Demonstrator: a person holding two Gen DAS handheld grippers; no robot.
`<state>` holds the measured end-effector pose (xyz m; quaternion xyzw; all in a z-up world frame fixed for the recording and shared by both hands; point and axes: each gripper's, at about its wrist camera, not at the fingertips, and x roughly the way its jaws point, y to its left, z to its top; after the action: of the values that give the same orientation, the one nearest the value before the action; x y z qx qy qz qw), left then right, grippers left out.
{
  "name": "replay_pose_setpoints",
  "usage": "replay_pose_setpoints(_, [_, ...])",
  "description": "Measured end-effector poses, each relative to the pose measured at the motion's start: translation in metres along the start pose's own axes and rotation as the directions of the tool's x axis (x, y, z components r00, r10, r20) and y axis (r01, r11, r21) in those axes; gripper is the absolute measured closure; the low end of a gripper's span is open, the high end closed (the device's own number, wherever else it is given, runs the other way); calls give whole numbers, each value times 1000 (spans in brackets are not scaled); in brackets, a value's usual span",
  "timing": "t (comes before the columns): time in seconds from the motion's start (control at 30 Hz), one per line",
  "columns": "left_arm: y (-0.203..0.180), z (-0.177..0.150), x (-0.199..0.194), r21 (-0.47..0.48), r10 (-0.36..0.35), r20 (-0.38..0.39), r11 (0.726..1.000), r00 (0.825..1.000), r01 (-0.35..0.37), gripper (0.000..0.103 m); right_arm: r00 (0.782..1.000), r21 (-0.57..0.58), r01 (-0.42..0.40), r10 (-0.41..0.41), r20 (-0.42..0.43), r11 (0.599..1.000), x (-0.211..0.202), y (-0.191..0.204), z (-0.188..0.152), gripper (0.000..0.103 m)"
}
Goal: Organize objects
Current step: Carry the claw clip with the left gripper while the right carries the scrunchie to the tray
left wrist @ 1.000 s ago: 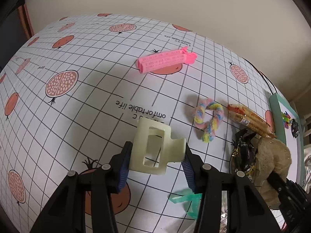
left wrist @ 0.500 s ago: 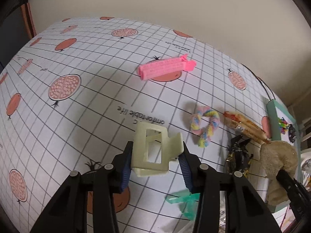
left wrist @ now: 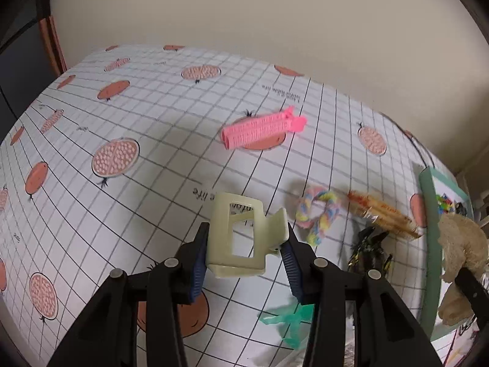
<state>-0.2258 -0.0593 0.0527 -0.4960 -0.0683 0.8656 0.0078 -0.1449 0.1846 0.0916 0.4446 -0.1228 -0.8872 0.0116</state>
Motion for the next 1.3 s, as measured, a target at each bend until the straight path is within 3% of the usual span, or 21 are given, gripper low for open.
replay_pose_setpoints(0.63, [-77,19,-67,105,-127,165,988,978,110,57,997,63,18,-23,78,998,-34,-43,13,82])
replay_pose_setpoints(0.9, [-123,8,-83,178,-197,168,970,966,167,57,993,102,45,-55,107,994,-49,-73,15,82])
replay_pose_setpoints(1.3, [-203,-27,-77,341,-284,115,911,952,231,57,983,155,138,-155,102,978,-51,-126,8,82])
